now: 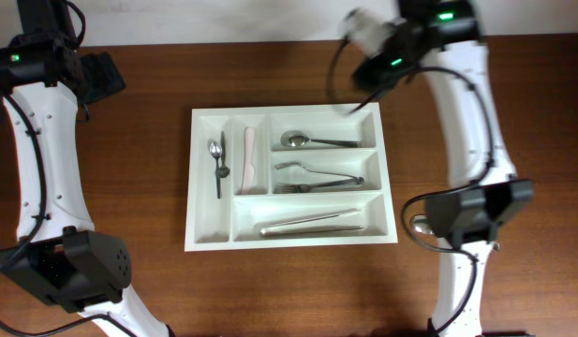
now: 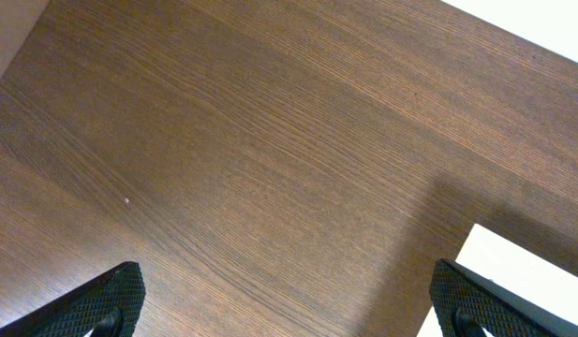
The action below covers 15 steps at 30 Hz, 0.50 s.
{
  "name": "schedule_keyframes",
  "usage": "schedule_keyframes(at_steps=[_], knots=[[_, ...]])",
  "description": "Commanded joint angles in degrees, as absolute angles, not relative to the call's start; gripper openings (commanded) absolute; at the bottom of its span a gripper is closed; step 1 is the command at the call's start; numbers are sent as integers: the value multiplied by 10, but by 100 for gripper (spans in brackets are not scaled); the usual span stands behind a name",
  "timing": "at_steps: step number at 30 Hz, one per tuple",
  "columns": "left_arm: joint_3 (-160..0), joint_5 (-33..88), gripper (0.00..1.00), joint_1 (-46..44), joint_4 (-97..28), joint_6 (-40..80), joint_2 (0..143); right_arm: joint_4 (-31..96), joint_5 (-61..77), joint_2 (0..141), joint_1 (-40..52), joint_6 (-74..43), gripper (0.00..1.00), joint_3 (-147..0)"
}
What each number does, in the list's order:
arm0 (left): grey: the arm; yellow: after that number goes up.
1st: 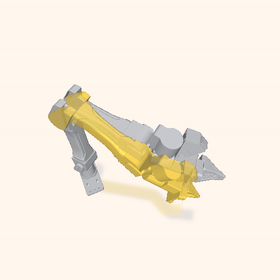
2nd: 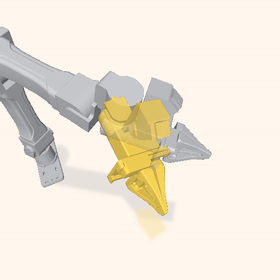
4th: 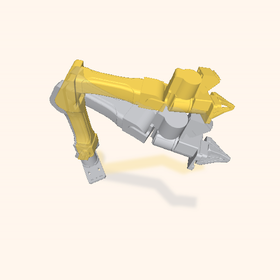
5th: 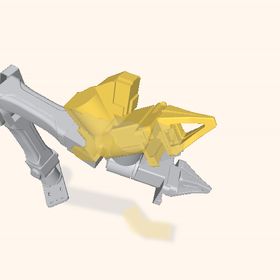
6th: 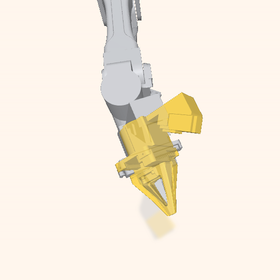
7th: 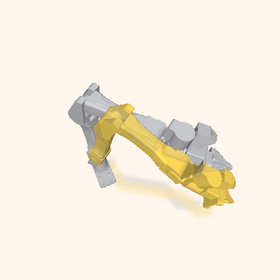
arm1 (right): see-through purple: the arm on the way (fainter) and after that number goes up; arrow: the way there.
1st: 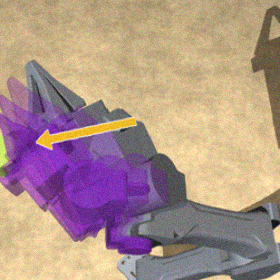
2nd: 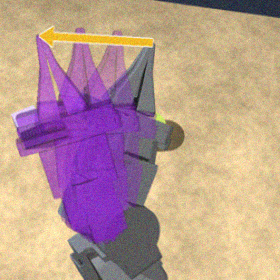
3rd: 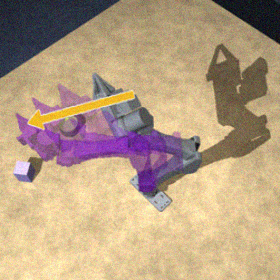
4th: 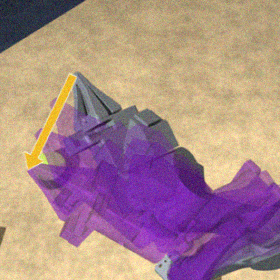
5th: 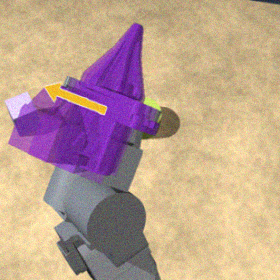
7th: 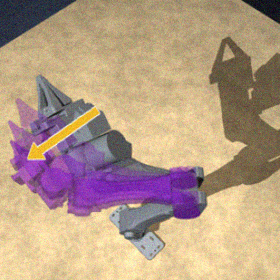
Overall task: Pack container
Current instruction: 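Open the right gripper and move it up and right away from the tray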
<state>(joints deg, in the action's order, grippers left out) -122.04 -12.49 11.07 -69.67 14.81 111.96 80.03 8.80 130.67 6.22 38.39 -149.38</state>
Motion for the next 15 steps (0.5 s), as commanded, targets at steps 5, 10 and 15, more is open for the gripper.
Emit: schedule_keyframes(at_steps=[5, 10, 15], knots=[[-1225, -129, 99, 111, -697, 150, 1117, 760, 79, 1286, -48, 155, 98, -1501], [-1225, -129, 99, 111, -697, 150, 1117, 741, 149, 1286, -77, 127, 99, -1501], [-1225, -129, 99, 111, -697, 150, 1117, 745, 152, 1286, -103, 61, 99, -1501]])
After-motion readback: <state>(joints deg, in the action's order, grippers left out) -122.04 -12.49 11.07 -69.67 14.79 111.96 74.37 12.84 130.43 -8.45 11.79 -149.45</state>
